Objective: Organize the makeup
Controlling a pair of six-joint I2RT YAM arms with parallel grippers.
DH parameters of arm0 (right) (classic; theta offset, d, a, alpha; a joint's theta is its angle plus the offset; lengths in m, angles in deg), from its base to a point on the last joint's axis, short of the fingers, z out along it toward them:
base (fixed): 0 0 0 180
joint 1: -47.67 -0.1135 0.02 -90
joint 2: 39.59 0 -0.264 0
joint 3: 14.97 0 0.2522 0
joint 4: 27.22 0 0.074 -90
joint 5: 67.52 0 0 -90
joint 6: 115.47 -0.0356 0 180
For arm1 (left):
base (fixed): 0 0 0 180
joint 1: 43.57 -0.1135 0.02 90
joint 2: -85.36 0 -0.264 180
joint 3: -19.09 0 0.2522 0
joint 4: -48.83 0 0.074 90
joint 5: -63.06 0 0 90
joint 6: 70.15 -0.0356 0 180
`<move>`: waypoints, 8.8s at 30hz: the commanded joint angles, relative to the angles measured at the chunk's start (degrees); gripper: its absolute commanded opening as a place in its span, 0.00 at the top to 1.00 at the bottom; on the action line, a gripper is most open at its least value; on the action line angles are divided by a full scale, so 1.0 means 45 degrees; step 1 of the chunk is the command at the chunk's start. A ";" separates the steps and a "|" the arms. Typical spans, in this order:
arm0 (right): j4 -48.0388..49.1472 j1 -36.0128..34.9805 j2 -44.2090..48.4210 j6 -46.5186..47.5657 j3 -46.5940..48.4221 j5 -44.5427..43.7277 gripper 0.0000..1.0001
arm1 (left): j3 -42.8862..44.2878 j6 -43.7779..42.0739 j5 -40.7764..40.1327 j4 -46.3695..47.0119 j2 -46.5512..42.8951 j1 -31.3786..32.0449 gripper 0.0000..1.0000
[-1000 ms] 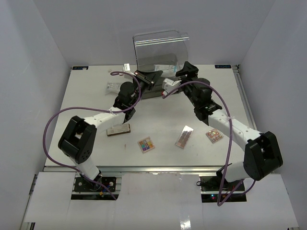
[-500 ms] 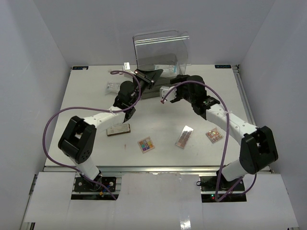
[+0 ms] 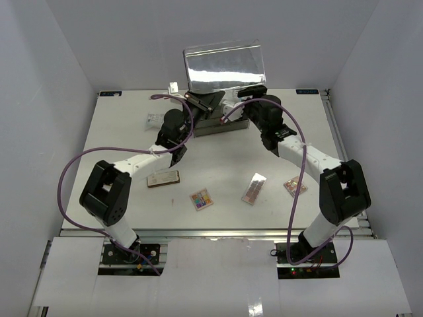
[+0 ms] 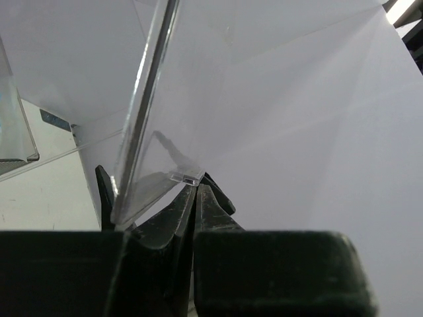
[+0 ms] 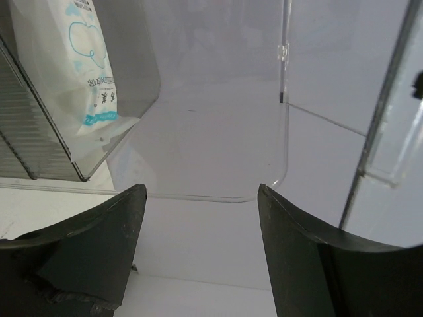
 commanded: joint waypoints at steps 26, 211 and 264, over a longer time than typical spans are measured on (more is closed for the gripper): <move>0.2118 0.0280 0.1346 -0.0158 -0.0516 -0.0074 0.24 | -0.6513 -0.1337 -0.0977 -0.2356 -0.4453 -0.1604 0.28; -0.7575 0.5691 0.5468 -1.1549 -0.3826 1.4173 0.15 | -0.4898 -0.3077 0.3825 0.0774 0.0346 -0.1323 0.31; -0.7292 0.7019 0.5936 -1.1566 -0.4585 1.3682 0.13 | -0.2173 0.1197 0.0310 0.4569 0.5606 -0.0801 1.00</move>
